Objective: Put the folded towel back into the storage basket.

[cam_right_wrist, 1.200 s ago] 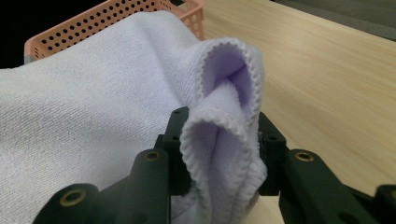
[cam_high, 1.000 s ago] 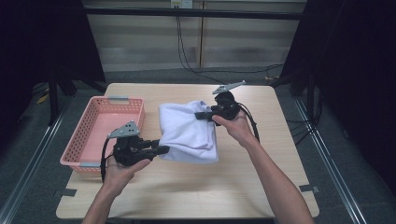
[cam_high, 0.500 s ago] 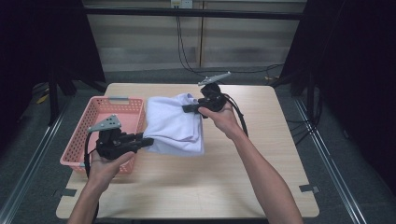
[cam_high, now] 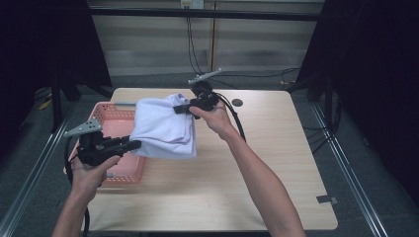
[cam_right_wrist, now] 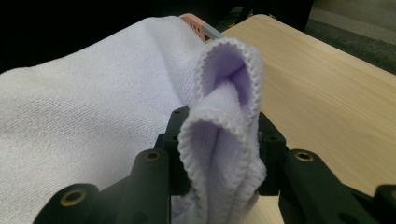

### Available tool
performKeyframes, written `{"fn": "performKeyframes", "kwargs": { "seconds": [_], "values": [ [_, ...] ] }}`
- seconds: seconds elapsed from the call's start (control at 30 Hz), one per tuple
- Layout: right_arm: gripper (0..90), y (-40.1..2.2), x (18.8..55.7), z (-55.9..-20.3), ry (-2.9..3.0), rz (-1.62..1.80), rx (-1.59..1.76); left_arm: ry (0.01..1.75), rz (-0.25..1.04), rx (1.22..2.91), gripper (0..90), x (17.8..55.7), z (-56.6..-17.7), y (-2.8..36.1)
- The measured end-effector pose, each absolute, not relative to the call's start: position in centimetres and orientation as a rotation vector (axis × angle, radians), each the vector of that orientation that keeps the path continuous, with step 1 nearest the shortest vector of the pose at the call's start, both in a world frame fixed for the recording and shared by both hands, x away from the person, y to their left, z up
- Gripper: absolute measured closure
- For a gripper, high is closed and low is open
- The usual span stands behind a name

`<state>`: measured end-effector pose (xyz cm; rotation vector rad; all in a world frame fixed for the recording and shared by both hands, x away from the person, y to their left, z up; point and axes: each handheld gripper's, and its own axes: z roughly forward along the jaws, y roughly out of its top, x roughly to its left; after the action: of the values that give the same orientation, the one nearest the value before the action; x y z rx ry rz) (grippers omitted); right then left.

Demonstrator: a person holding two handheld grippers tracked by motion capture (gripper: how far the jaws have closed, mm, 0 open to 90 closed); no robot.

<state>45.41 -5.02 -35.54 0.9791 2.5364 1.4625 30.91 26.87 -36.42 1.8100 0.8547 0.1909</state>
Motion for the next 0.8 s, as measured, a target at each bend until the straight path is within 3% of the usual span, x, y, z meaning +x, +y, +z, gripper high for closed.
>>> {"fn": "performKeyframes", "kwargs": {
  "seconds": [0.8],
  "values": [
    [65.1,7.4,48.7,-34.6,2.623,1.446,0.899,1.047,0.344,1.726,70.0,30.6,-36.0,37.1]
  ]
}}
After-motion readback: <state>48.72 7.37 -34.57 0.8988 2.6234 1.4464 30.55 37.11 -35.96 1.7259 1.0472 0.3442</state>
